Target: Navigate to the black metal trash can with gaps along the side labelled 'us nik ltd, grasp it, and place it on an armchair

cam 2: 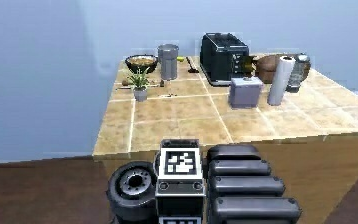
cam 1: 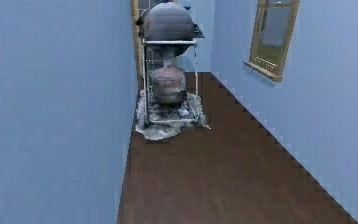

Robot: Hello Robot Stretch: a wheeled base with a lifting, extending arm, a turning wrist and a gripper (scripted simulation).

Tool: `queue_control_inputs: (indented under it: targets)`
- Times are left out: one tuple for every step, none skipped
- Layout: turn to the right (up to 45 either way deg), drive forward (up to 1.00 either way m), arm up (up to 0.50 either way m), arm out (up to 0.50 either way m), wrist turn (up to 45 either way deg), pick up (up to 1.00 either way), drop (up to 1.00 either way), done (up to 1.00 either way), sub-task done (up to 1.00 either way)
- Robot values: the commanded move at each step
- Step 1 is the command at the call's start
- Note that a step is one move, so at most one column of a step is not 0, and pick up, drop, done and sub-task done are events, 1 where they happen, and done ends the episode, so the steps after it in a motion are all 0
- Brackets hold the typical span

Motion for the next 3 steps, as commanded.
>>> queue_control_inputs:
  targets:
    - [18.0, 0.00, 0.00, 0.00, 0.0, 0.00, 0.00, 0.00, 0.00]
    - [0.0, 1.00, 0.00, 0.00, 0.0, 0.00, 0.00, 0.00, 0.00]
    - [3.0, 0.00, 0.00, 0.00, 0.0, 0.00, 0.00, 0.00, 0.00]
